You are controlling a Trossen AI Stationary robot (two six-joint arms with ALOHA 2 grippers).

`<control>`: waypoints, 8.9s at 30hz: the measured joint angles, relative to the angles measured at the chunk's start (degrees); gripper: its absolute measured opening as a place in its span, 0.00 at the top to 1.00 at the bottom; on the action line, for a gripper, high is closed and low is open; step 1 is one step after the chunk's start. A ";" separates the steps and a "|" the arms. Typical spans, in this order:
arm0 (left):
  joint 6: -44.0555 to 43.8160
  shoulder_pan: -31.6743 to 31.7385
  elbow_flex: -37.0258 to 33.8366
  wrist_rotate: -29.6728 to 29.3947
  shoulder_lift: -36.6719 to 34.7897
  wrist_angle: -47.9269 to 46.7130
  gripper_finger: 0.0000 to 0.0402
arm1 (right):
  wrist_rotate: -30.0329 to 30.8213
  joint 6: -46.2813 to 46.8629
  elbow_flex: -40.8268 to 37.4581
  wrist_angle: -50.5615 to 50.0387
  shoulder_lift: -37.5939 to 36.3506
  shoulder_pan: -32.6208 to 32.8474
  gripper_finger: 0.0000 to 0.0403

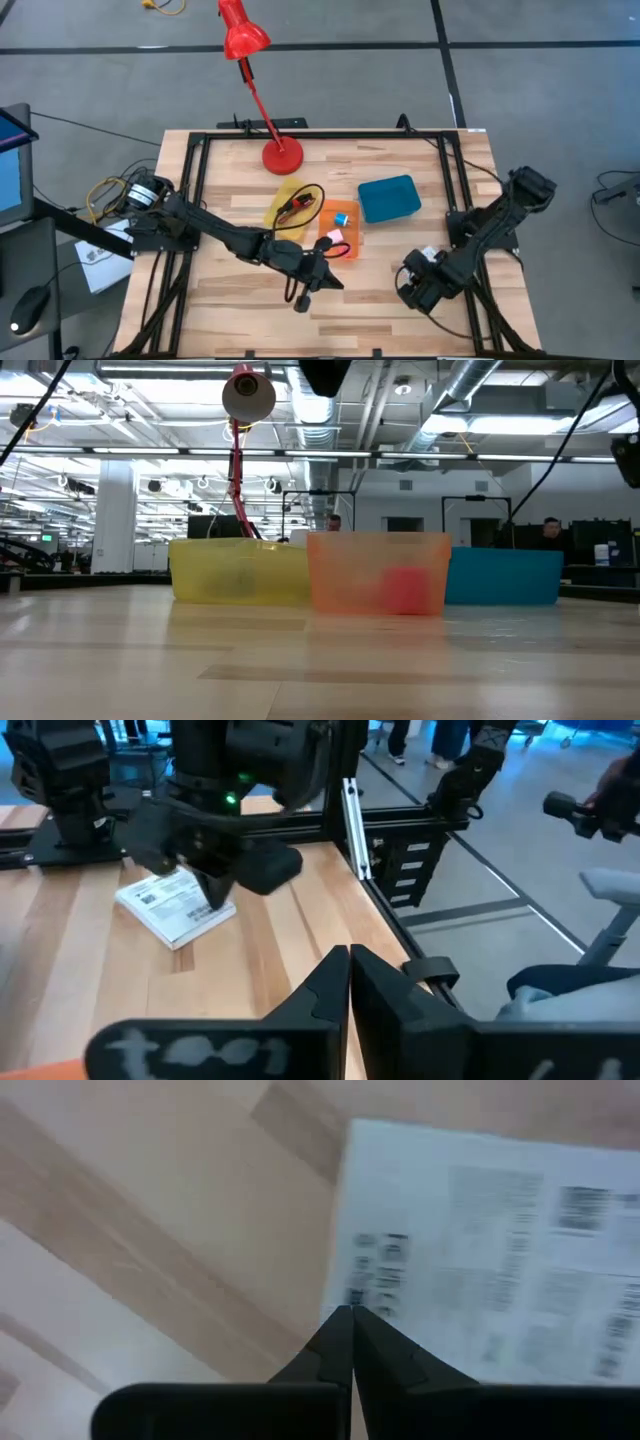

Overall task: Pick and place items into bin
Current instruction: Put the white card reader box into the blue bin

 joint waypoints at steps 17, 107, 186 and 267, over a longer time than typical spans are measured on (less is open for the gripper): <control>2.60 0.69 0.00 0.01 0.02 -0.51 1.00 | 13.56 -13.33 -0.09 22.19 -0.20 -11.68 1.00; -2.62 7.28 30.99 -4.76 30.14 -18.91 1.00 | 12.34 -3.29 -9.51 10.61 -6.81 -11.70 1.00; -23.63 -1.59 49.18 -27.93 43.34 -36.81 1.00 | 9.31 1.61 -4.98 7.59 -6.92 1.39 1.00; -13.52 -7.10 49.00 -34.20 42.75 -48.07 1.00 | 9.91 -18.32 -18.71 54.03 -6.88 -6.79 0.89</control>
